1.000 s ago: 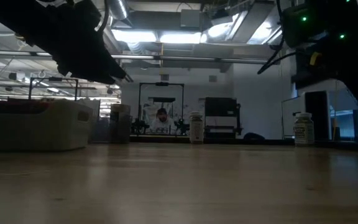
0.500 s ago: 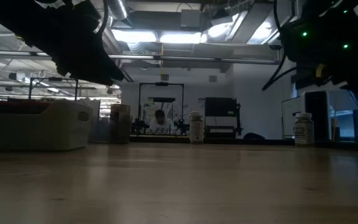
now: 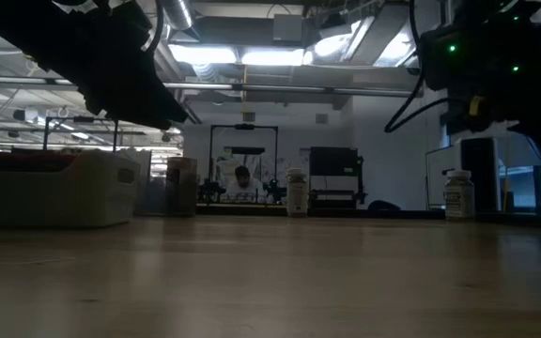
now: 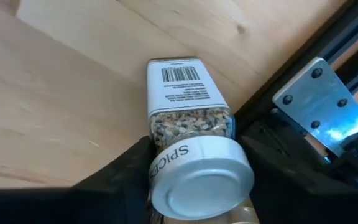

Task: Sort spices by type
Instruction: Put the middle right white seasoning bottle into the transparent bin

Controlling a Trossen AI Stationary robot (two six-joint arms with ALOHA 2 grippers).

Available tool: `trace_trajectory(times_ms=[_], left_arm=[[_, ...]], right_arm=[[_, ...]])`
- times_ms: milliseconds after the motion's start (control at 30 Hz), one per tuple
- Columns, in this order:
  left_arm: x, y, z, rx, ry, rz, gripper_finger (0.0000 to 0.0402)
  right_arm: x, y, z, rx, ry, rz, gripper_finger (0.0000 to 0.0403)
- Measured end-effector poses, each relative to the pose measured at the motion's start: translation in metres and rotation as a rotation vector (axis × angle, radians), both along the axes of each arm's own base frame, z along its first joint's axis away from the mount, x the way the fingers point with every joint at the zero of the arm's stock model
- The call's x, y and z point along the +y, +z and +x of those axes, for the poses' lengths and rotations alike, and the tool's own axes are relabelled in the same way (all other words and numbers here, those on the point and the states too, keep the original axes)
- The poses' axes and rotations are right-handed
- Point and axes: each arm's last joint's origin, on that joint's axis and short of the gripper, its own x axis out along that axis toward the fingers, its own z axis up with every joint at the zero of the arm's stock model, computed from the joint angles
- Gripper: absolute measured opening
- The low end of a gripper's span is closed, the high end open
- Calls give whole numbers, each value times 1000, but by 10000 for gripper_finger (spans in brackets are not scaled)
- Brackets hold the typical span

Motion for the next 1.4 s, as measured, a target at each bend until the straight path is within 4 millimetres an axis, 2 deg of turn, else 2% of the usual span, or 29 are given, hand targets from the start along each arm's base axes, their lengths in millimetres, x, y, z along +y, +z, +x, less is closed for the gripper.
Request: trace_trajectory(times_ms=[233,533,800,933,1067,1200,1400], left_arm=[[0,0,0,7,-7,11,294],[-3,3,4,-1,-74,9,294],[-13,-2,21,-31,-218,-10,294],[-19,-6,32,-100,-274,-35,294],[-26,-10,48,-99,-321,-9,288],[-34,-6,69,-87,-354,24,239],[-38,-8,91,-59,-368,64,102]], right_arm=[[-1,3,7,-71,65,-12,211],[12,30,45,-415,281,-80,211],[36,42,77,-729,545,-156,211],[46,42,88,-820,643,-194,211],[56,37,100,-871,729,-208,211],[67,29,114,-926,823,-222,211],[76,26,126,-1005,874,-240,211]])
